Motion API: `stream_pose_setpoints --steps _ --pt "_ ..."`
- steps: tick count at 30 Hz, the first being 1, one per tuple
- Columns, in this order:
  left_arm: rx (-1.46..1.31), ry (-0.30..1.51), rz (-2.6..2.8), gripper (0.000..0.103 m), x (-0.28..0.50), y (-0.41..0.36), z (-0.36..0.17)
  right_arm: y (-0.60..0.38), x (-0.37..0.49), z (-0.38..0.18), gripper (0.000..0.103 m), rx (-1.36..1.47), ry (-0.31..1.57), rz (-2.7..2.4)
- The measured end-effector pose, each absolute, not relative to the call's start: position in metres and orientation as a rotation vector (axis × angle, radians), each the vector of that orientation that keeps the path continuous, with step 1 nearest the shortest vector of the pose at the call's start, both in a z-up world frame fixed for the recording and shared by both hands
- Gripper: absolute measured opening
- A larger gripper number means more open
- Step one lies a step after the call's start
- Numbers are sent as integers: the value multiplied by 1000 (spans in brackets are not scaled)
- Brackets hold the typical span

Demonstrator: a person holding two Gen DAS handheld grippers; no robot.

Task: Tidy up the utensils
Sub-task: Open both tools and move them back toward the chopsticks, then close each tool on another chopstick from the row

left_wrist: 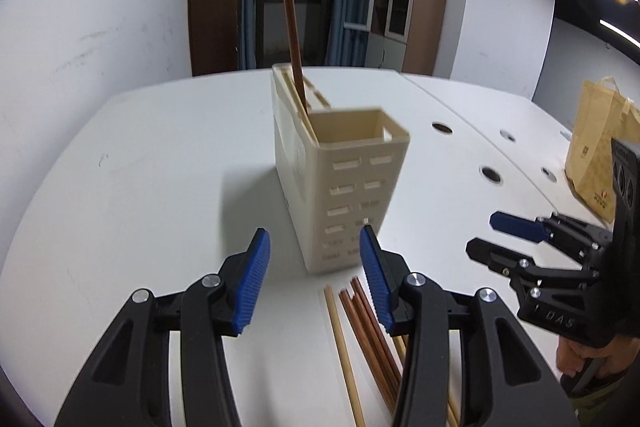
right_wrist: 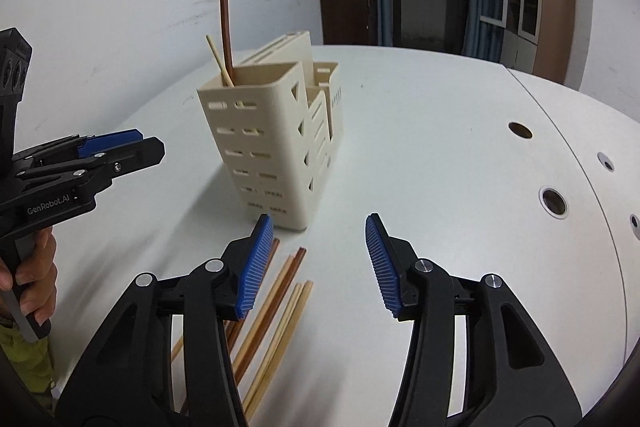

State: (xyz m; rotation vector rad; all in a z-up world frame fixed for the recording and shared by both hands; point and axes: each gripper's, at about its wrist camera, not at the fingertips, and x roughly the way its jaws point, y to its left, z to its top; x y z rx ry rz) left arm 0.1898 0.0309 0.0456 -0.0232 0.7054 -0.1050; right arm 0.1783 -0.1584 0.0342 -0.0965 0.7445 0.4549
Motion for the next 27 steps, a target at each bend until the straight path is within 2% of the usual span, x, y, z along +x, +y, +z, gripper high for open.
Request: stream_pose_setpoints --steps 7,27 --pt "-4 808 -105 46 197 25 21 -157 184 10 47 -95 884 455" --pt "-1 1060 -126 46 226 19 -36 -146 200 -29 47 -92 1093 448"
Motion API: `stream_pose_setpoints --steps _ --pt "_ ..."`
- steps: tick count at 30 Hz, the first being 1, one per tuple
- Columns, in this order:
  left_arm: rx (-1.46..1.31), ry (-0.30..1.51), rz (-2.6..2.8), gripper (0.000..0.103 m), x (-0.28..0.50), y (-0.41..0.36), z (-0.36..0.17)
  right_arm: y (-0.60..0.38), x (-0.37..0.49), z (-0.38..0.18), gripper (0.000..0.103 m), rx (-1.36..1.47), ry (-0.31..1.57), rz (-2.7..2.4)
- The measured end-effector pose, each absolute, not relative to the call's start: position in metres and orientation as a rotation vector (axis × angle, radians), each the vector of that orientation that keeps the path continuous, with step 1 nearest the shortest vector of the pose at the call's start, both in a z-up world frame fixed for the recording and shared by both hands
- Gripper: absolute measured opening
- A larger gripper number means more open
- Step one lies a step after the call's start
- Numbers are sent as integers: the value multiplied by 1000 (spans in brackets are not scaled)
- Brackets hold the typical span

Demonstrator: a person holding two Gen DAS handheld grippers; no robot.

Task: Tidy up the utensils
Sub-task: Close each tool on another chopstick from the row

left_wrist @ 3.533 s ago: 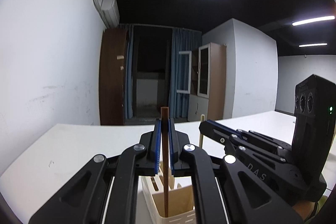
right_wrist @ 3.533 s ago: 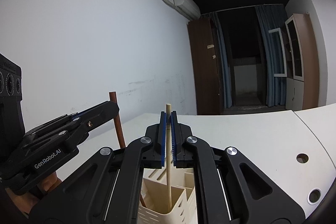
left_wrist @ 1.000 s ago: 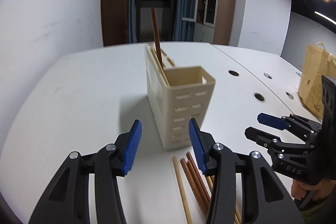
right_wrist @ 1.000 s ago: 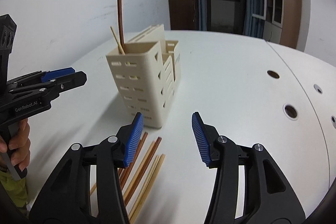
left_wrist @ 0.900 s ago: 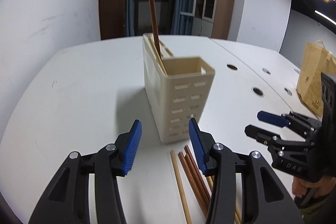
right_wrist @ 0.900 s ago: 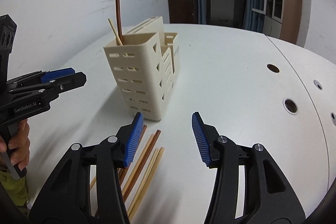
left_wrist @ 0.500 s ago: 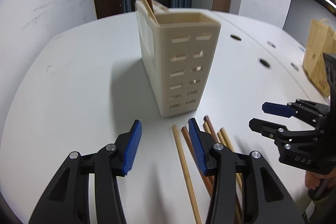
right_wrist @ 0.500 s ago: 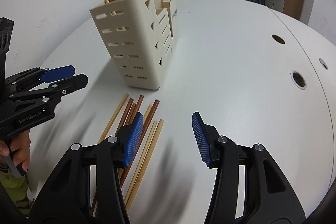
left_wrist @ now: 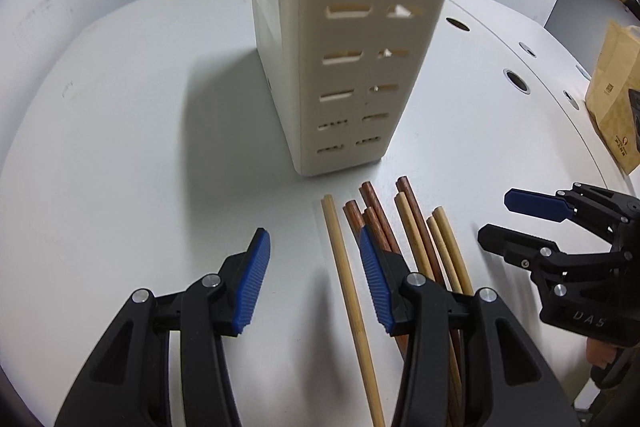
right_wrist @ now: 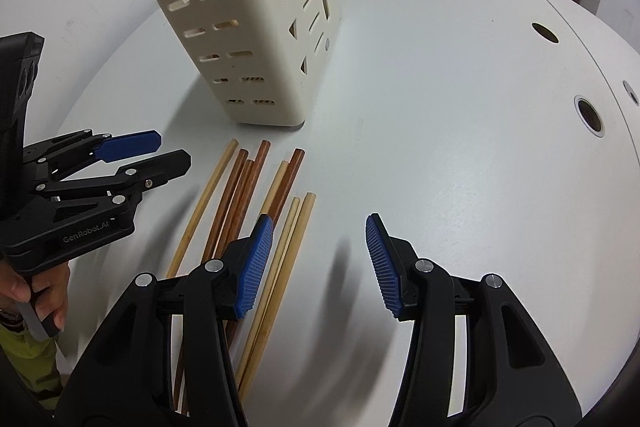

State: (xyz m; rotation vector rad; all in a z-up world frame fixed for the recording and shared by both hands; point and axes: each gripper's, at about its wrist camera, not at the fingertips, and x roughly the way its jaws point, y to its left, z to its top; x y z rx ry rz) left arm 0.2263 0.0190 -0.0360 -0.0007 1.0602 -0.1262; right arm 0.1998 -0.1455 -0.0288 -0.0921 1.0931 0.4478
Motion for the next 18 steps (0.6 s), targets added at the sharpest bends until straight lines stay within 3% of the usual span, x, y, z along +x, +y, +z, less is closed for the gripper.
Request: stream_pose_setpoints --steps 18 --pt "9 1122 -118 46 244 18 -63 -129 215 -53 46 -163 1139 405"
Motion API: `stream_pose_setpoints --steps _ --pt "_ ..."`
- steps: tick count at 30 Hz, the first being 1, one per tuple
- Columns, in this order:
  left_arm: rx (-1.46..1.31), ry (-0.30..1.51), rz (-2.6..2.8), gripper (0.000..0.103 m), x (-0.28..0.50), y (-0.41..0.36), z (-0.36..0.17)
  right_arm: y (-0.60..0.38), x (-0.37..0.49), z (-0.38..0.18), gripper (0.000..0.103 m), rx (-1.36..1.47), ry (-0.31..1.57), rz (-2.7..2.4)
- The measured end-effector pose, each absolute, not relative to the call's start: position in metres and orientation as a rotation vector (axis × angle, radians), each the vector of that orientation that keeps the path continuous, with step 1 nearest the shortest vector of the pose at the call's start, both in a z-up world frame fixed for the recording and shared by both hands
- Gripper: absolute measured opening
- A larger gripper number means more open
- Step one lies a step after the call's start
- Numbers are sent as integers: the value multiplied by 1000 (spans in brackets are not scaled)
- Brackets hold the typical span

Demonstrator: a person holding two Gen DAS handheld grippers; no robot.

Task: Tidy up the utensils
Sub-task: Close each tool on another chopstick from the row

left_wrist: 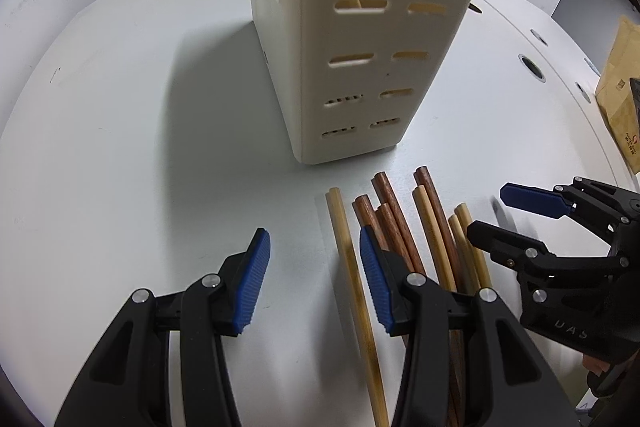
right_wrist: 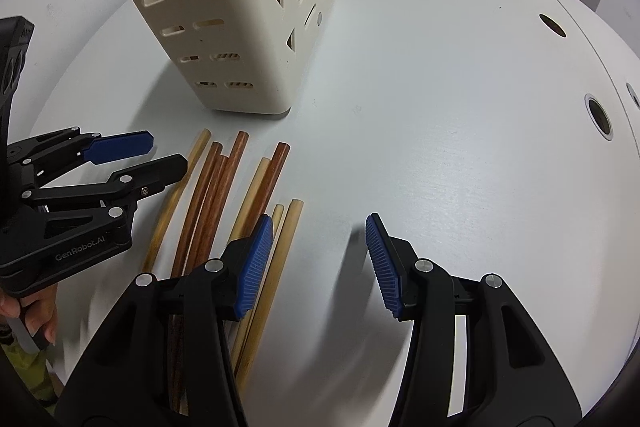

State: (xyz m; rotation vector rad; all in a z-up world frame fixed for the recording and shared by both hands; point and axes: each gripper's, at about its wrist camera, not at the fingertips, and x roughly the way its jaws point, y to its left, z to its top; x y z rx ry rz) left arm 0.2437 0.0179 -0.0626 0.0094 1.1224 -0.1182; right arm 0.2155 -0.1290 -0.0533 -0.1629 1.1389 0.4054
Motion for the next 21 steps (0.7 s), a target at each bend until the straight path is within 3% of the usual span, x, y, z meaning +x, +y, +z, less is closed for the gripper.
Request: stream_pose_setpoints --steps 14,17,21 --pt "49 1140 -99 46 250 13 -70 -130 215 -57 46 -188 1140 385" --pt "45 1152 -114 46 252 8 -70 -128 212 -57 37 -207 1134 380" --pt "83 1154 -115 33 254 -1 -70 -130 208 -56 16 -194 1132 402"
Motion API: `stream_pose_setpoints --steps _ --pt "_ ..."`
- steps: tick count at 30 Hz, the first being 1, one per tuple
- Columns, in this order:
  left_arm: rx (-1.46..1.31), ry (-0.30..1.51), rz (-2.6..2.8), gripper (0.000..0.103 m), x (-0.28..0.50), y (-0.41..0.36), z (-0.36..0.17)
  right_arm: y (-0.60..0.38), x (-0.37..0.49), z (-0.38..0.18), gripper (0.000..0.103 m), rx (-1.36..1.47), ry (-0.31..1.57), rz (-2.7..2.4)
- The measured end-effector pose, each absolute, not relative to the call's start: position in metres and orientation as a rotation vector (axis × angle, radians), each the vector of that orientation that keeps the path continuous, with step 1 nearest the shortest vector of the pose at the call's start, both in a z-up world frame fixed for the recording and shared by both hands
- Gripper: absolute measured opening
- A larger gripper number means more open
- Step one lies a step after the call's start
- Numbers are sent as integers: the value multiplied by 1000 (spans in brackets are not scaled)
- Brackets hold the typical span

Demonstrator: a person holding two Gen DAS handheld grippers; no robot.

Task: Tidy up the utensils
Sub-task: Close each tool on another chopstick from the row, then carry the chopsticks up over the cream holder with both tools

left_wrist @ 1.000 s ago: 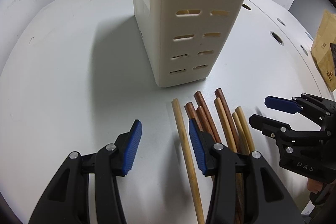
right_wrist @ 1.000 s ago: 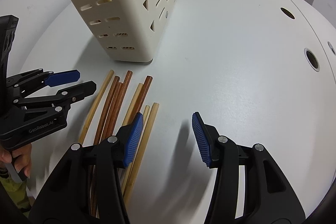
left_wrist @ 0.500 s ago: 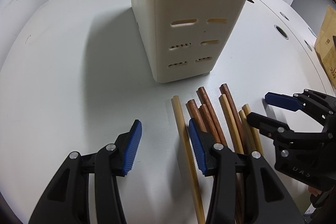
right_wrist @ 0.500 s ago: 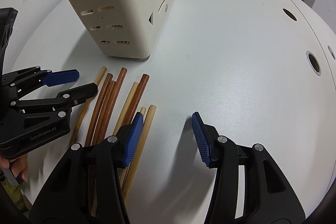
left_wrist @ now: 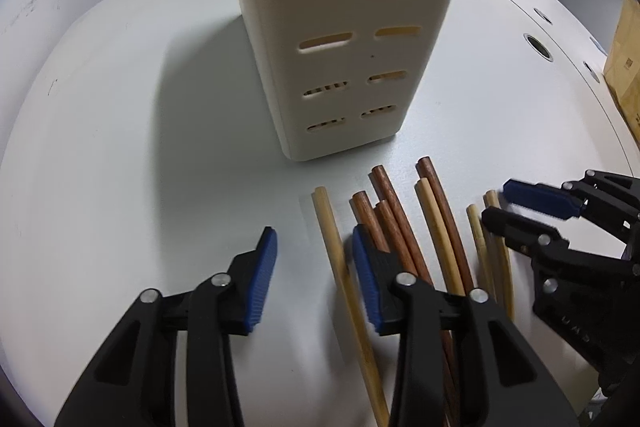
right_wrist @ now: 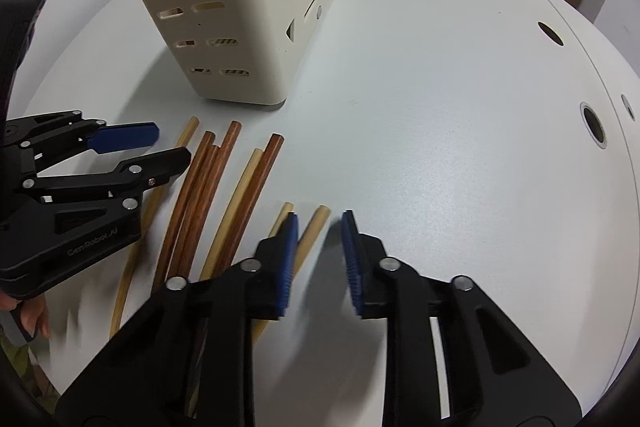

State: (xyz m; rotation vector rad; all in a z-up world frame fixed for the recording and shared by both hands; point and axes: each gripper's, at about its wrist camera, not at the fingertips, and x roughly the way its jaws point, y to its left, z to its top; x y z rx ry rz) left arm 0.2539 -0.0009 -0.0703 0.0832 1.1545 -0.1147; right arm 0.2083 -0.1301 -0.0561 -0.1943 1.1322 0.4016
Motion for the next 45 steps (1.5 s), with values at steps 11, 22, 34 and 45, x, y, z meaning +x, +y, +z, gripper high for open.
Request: stream_pose_setpoints --steps 11,22,34,45 --pt "169 1146 -132 6 258 -10 -69 -141 206 -54 6 -143 1125 427" --pt "81 938 -141 6 237 -1 -3 -154 215 -4 6 -43 972 461" --pt "66 756 -133 6 214 -2 52 -160 196 62 6 -63 723 495" --pt "7 628 -143 6 190 15 89 -152 184 92 6 -56 580 524"
